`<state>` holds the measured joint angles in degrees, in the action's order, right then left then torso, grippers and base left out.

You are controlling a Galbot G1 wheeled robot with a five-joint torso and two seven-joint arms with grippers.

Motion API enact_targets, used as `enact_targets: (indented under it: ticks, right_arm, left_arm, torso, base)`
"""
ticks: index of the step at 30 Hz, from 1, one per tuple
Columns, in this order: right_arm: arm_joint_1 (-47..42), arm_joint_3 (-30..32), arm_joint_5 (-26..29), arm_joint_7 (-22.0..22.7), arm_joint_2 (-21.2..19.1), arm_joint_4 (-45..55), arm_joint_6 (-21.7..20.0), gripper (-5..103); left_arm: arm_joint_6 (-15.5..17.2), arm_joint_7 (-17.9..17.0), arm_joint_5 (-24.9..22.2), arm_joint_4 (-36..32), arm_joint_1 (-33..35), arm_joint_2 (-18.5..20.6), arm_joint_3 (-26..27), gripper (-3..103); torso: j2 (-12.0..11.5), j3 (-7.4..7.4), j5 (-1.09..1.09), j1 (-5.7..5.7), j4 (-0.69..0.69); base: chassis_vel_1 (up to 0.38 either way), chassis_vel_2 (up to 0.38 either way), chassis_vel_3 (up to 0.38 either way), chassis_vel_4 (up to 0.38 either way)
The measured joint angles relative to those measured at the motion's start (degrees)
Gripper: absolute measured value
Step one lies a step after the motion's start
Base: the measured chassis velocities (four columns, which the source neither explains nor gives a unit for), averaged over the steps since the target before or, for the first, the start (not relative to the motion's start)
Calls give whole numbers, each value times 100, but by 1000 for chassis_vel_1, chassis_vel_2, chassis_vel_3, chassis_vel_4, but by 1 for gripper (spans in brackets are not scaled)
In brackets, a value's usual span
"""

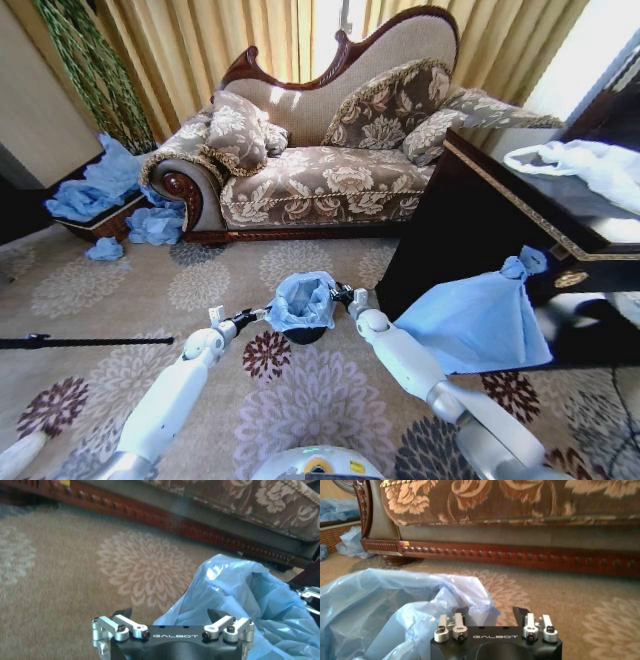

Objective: Place a garbage bag over the trash bin.

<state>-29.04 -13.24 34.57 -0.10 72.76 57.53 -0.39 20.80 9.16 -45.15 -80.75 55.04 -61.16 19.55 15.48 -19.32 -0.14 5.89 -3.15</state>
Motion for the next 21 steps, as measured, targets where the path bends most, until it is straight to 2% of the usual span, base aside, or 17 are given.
enact_targets:
  ticks: [4,5,6,7,11,13,15,16,18,20,21]
  right_arm:
    - [-67,37,-16,153,-174,291,-19,83]
    - [-67,37,-16,153,-174,291,-19,83]
    - [-95,62,-16,229,-213,424,-48,87]
    - [-112,77,-16,272,-233,495,-62,87]
    - [-161,107,-5,405,-316,767,-119,99]
    - [-178,111,6,458,-342,854,-143,99]
    - [-257,133,96,766,-454,1321,-272,100]
    - [-257,133,96,766,-454,1321,-272,100]
    - [-325,77,458,1262,-607,2026,-623,100]
    - [-325,37,568,1362,-624,2148,-673,100]
    - [-320,-168,969,1860,-647,2543,-880,101]
  left_arm:
    - [-10,11,48,-215,78,26,68,100]
    - [-10,11,48,-215,78,26,68,100]
    - [-10,12,49,-256,90,32,79,100]
    - [-10,14,50,-278,98,36,86,100]
    - [-9,14,50,-356,129,42,113,100]
    - [-9,14,51,-382,141,44,123,100]
    - [-9,14,55,-529,217,52,196,100]
    - [-9,14,55,-529,217,52,196,100]
    - [-9,9,64,-717,328,62,306,100]
    - [-9,7,66,-756,347,61,329,100]
    - [-7,-10,80,-851,397,55,375,100]
  torso:
    - [0,-1,0,0,0]
    - [0,-1,0,0,0]
    - [0,0,0,0,0]
    - [0,-1,0,0,0]
    - [0,-1,0,1,0]
    - [0,-1,0,1,0]
    - [0,-1,-1,1,0]
    - [0,-1,-1,1,0]
    - [0,0,-1,1,-1]
    - [0,0,-2,1,-1]
    - [0,0,-1,1,-1]
  base:
    - [0,0,0,0]
    - [0,0,0,0]
    - [0,0,0,0]
    - [0,0,0,0]
    - [0,0,0,0]
    - [0,0,0,0]
    - [0,0,0,0]
    - [0,0,0,0]
    - [0,0,0,0]
    - [0,0,0,0]
    - [0,0,0,0]
